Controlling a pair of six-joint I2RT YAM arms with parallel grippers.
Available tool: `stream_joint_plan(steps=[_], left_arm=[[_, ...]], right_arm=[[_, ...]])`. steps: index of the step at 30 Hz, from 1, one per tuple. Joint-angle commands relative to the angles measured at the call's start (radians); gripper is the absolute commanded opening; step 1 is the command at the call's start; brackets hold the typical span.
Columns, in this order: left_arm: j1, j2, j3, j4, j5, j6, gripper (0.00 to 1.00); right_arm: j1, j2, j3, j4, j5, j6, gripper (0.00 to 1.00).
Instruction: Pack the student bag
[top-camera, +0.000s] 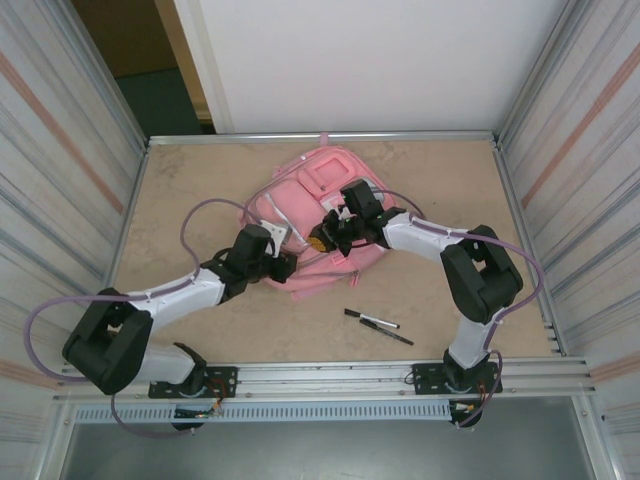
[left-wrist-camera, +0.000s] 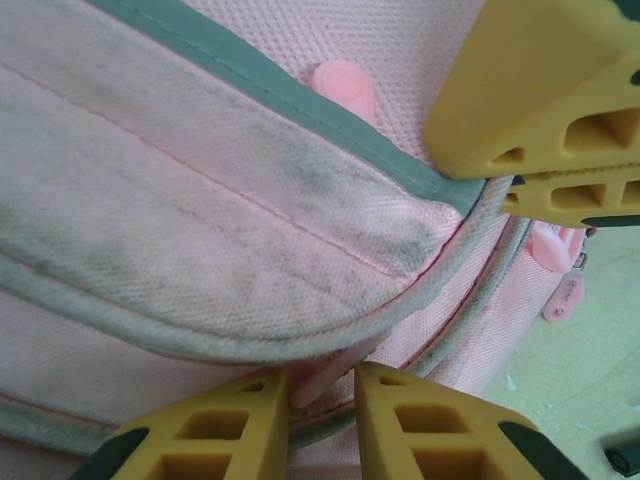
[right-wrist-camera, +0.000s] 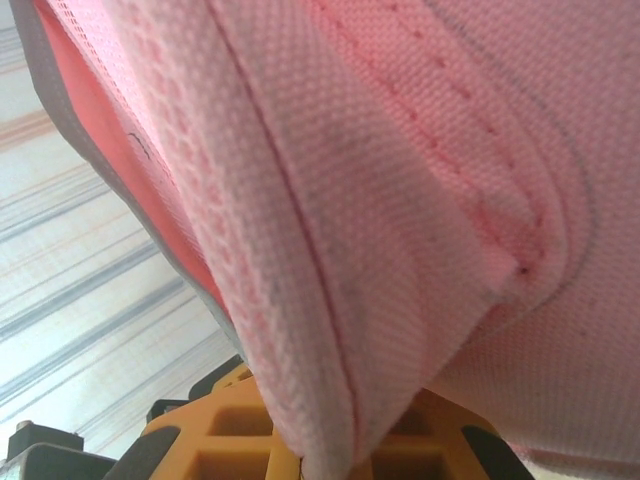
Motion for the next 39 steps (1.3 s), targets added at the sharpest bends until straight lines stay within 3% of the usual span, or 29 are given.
stream_joint_plan(steps=[1, 8, 12, 14, 22, 27, 33, 36, 39], left_arm=[[0.005, 0.025, 0.023, 0.039, 0.047, 0.041, 0.27], [0.010, 0.013, 0.019, 0.085, 0.024, 0.102, 0.29], [0.013, 0.015, 0.033, 0.074, 0.015, 0.107, 0.14], [0.019, 0.018, 0.052, 0.032, 0.024, 0.117, 0.00], [0.021, -0.100, 0.000, -0.038, -0.012, 0.125, 0.00], [0.028, -0.143, -0.049, -0.094, -0.110, 0.138, 0.00], [0.035, -0.169, -0.047, -0.196, -0.049, 0.175, 0.00], [0.023, -0.168, -0.036, -0.166, 0.045, 0.154, 0.00], [-0.066, -0.137, -0.017, -0.078, 0.038, 0.137, 0.00]], right_arm=[[0.026, -0.030, 0.074, 0.104, -0.118, 0.009, 0.02], [0.028, -0.023, 0.067, 0.100, -0.142, 0.003, 0.02], [0.025, -0.027, 0.062, 0.080, -0.146, -0.025, 0.01], [0.016, -0.022, 0.056, 0.078, -0.145, -0.030, 0.01], [-0.091, -0.009, 0.011, 0.037, -0.165, -0.101, 0.01], [-0.157, 0.024, 0.047, 0.007, -0.226, -0.168, 0.02], [-0.213, 0.123, 0.124, 0.028, -0.305, -0.174, 0.05], [-0.223, 0.170, 0.169, 0.036, -0.314, -0.206, 0.07], [-0.247, 0.241, 0.249, 0.008, -0.290, -0.309, 0.07]])
